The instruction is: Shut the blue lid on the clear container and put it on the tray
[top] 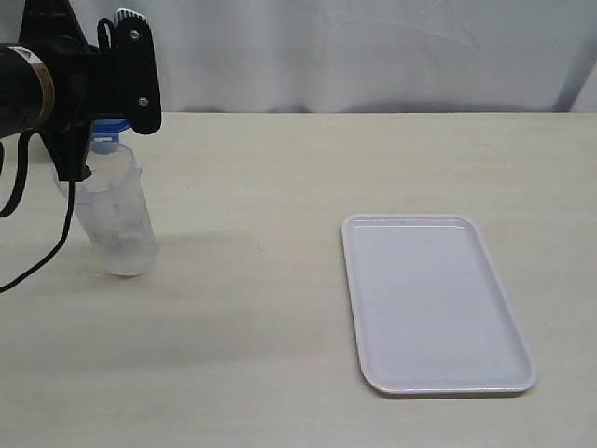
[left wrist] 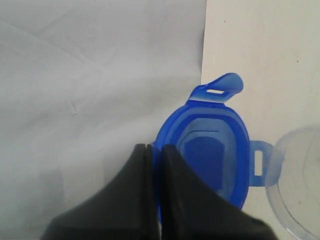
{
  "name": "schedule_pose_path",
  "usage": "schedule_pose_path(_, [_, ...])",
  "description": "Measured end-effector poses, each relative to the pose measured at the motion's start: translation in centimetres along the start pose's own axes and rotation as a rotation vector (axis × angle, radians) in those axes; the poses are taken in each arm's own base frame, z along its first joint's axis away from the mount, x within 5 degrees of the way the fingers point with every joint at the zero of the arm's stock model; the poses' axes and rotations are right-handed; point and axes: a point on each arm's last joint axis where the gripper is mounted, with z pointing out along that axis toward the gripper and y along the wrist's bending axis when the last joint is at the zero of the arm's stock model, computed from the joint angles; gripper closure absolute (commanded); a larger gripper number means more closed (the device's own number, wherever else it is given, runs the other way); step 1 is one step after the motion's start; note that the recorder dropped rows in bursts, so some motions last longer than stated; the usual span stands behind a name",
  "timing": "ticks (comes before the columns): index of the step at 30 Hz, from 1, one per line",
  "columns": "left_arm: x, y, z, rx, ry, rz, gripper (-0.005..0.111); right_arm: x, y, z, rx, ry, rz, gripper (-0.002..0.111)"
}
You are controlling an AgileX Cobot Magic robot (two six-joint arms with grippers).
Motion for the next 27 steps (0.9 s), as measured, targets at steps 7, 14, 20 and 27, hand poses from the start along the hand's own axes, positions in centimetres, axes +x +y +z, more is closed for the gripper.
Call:
schedule_pose_path(7, [0.0, 0.1, -0.2, 0.001, -0.006, -0.022, 0.107, 0.0, 0.0, 0.0, 0.000, 0.000, 0.000, 0.104])
schedule_pose_path(14, [-0.1, 0.1, -0.1, 0.013, -0.050, -0.046, 0.107, 0.0, 0.0, 0.0, 0.000, 0.000, 0.000, 0.104])
schedule_pose_path(20, [0.0, -0.5, -0.1, 0.029, -0.053, -0.064, 0.107, 0.0, 0.0, 0.0, 0.000, 0.000, 0.000, 0.104])
schedule_pose_path(27, [0.3, -1.9, 0.0, 0.064, -0.040, -0.053, 0.107, 0.0, 0.0, 0.0, 0.000, 0.000, 0.000, 0.104])
